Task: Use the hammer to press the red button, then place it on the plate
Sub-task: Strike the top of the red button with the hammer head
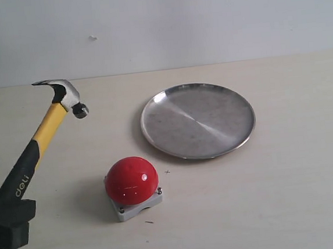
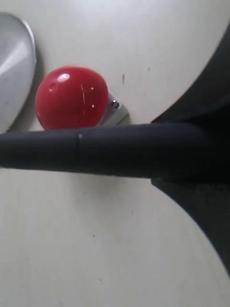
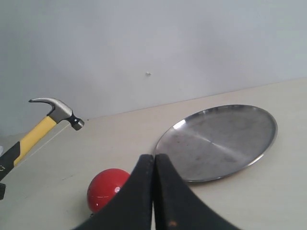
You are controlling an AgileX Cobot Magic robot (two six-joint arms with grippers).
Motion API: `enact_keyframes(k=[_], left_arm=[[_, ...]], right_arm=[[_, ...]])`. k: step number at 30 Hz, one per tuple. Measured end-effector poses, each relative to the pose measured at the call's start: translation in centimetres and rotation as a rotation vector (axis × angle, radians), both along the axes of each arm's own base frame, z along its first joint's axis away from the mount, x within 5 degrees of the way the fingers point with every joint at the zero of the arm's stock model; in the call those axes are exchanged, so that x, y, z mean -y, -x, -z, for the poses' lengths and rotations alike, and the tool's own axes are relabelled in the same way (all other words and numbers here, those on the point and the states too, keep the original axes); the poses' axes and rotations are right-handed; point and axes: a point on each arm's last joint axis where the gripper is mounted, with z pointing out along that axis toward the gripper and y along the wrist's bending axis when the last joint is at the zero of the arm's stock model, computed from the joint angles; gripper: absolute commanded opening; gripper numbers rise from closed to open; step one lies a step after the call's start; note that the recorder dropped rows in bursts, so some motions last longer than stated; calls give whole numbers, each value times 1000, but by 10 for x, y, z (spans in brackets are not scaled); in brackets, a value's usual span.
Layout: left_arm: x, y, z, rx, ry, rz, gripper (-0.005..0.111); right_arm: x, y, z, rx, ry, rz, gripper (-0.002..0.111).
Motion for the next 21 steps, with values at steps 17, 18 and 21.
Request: enact_keyframes(k=[17,18,21], left_arm=[[7,26,12,-58,31,46,0],[7,28,14,-72,15,56,0],[8,33,17,-103,-20,82,0]], right_arm=[[0,0,0,0,0,0,0],[0,0,0,0,0,0,0],[0,0,0,0,0,0,0]])
